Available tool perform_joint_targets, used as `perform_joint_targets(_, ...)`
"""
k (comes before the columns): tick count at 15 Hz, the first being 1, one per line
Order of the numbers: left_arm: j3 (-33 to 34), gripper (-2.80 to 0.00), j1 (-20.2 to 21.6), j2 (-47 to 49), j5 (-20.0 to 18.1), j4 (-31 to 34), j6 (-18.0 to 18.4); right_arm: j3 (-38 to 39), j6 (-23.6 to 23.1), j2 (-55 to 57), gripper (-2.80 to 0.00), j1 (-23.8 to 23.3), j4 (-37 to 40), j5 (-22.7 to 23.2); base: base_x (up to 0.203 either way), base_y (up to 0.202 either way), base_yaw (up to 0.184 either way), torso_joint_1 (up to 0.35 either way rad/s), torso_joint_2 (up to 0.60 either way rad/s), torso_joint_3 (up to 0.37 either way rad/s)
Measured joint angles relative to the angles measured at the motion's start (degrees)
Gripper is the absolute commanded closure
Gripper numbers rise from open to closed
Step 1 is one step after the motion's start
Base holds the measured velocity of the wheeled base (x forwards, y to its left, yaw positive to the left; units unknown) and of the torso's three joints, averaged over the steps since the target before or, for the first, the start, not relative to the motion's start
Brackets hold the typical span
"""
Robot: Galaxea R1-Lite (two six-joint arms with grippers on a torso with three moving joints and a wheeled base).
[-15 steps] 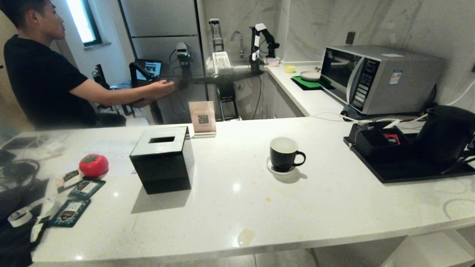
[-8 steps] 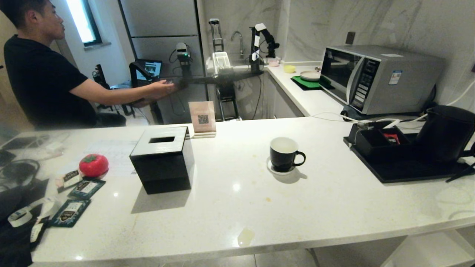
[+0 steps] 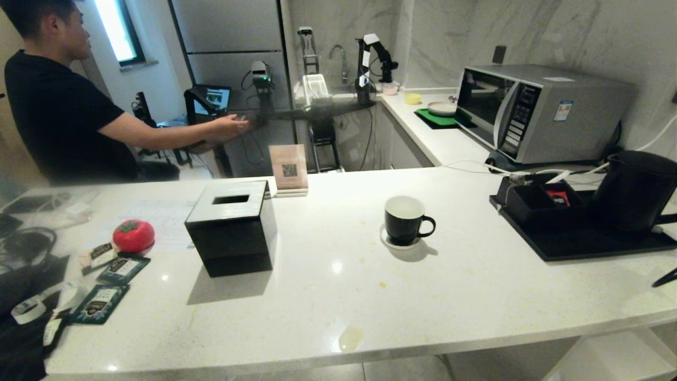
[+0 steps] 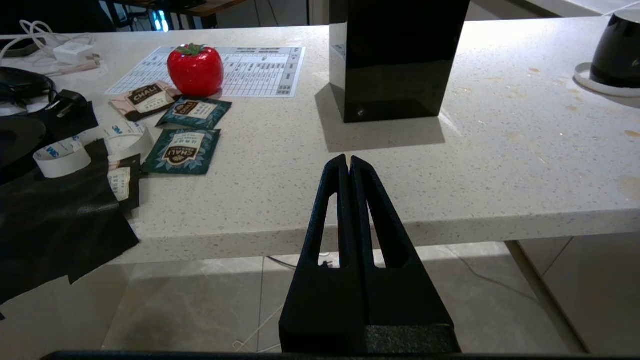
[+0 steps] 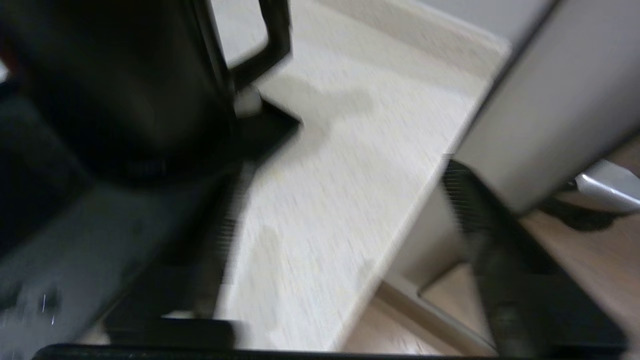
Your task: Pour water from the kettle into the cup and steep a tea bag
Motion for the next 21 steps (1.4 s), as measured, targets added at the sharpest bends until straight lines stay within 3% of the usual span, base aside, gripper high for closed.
perform_joint_targets(7, 0.00, 0.00, -0.02, 0.00, 0.00, 0.00, 0.02, 19.09, -2.54, -16.91, 0.00, 1.19, -0.12, 1.51, 0.000, 0.000, 0.000, 0.000, 0.00, 0.000)
perform_joint_targets(12, 0.00, 0.00, -0.02, 0.00, 0.00, 0.00, 0.01, 37.06, -3.84, -37.51, 0.00, 9.85, 1.45, 2.00, 0.000, 0.000, 0.000, 0.000, 0.00, 0.000)
perform_joint_targets(17, 0.00, 0.00, -0.02, 0.00, 0.00, 0.00, 0.00, 42.24, -6.40, -62.33, 0.00, 17.77, 16.08, 2.02, 0.000, 0.000, 0.000, 0.000, 0.00, 0.000)
perform_joint_targets(21, 0.00, 0.00, -0.02, 0.00, -0.02, 0.00, 0.00, 42.95, -10.02, -81.57, 0.00, 28.59, 28.58, 2.88, 0.000, 0.000, 0.000, 0.000, 0.00, 0.000)
